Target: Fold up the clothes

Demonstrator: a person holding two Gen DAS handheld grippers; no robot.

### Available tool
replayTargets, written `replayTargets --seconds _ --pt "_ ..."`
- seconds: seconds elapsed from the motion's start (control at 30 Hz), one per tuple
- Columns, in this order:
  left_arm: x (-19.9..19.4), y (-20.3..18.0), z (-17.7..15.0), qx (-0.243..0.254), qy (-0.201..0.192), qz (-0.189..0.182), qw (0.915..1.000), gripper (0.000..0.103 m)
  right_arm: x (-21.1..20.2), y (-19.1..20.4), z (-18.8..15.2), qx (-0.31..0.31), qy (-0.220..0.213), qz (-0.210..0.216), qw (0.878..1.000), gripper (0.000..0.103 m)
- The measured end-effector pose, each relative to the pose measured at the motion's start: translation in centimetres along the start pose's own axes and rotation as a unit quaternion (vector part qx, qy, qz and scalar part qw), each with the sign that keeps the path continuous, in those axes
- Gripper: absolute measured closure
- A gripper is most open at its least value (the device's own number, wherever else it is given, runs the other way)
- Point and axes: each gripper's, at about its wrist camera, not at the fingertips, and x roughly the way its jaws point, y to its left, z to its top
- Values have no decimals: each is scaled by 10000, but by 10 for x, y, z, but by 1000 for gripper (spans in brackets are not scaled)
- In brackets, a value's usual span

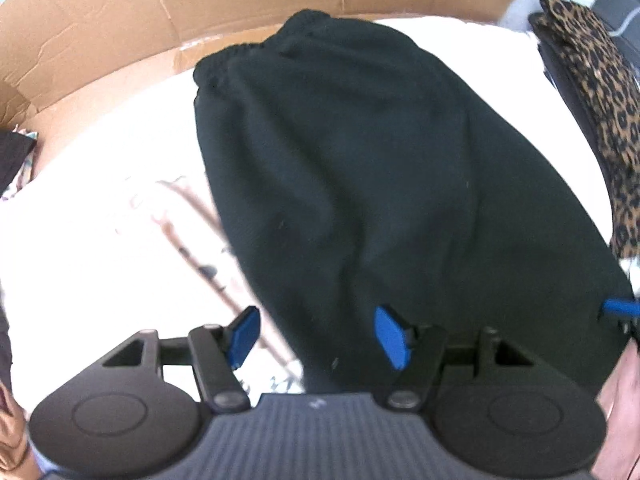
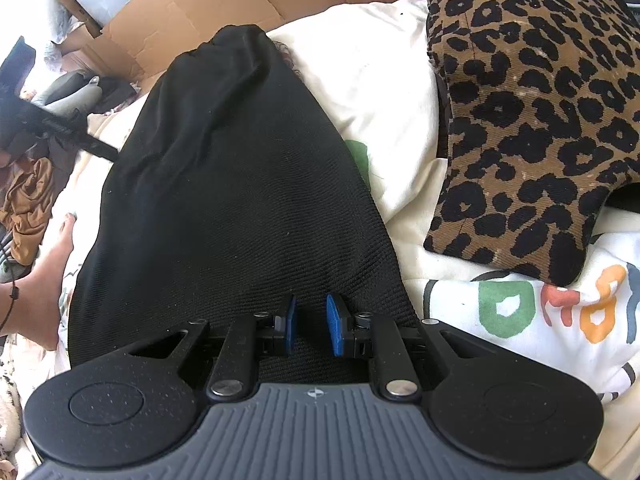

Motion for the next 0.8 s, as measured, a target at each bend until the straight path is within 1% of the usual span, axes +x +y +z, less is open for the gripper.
replayTargets --seconds 0.27,0.47,0.63,0.7,0.73,0.8 --pt "-4 20 -24 199 303 -270 9990 37 -2 4 1 -56 48 -129 9999 80" --pt "3 27 -43 137 315 -614 9975 37 -2 8 4 -137 151 -253 9995 81" --pt "25 25 -63 106 489 -950 9942 37 -1 17 8 -278 236 -536 9979 81" --pt "32 25 -70 119 538 -1087 9925 40 -1 21 11 -312 257 -680 9969 81" --pt "35 26 -72 124 529 -1155 9918 42 -2 23 13 -295 246 -746 9965 81" --pt "40 29 -76 126 510 -1282 9904 42 -6 26 19 -255 157 -832 9961 80"
